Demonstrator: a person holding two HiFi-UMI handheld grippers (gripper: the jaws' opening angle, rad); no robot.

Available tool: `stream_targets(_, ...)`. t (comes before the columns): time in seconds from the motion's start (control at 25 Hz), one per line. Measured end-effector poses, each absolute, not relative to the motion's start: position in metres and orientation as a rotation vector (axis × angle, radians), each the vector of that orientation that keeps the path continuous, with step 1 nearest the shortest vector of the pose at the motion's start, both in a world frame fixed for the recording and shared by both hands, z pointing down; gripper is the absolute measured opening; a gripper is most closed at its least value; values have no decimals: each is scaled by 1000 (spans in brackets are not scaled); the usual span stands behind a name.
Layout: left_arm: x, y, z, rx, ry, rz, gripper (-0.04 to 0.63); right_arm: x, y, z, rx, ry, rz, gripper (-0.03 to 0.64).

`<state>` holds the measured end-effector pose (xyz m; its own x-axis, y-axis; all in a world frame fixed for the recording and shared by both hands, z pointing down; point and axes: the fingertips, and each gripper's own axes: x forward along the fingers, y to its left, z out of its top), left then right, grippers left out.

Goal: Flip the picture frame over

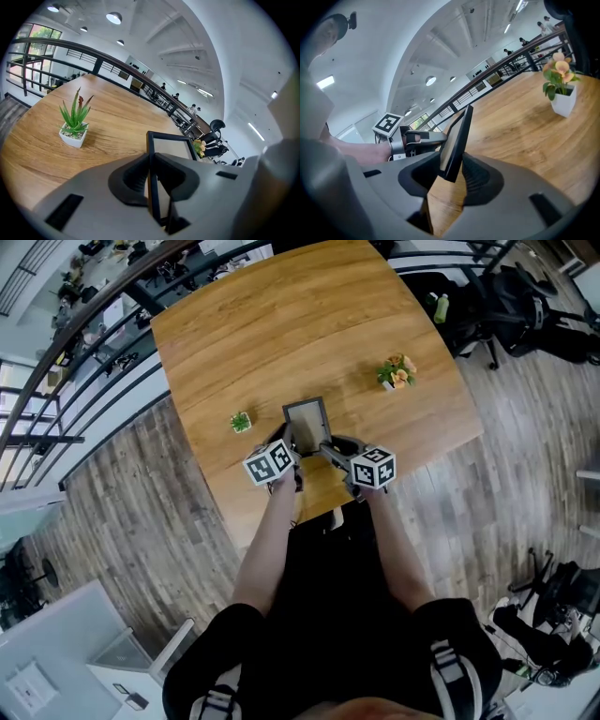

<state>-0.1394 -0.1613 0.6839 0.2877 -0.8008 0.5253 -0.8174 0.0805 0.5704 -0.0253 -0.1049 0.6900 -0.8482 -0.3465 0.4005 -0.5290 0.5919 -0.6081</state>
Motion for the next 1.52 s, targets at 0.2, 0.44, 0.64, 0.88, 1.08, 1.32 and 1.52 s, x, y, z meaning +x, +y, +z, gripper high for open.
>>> stream_targets(0.2,-133,-160,681,1704,-1466,-10,58,-19,-103,684,742,-2603,1164,123)
stream_targets(0.44,-126,-160,675,1751,-1416,-83,58,-10,-103,678,795,-2622,1204,97)
stream_targets(0.64,-117,-159,676,1785,-1376,-94,60,0,-103,680,795,-2603,1285,87)
stream_targets(0.88,-119,-160,680,1791,-1342,-95,60,-2,-108,673,765,-2610,1364,81)
stream_targets(1.08,-120,-160,687,1788,-1327,-41,60,-5,-113,668,756,-2618,1353,77)
stream_targets(1.32,-117,-164,690,1798,-1297,-38,60,-3,-120,666,786,-2607,1374,77)
stream_targets(1.52,-118,-161,691,1802,-1286,-38,61,-5,-119,664,798,-2608,1312,77)
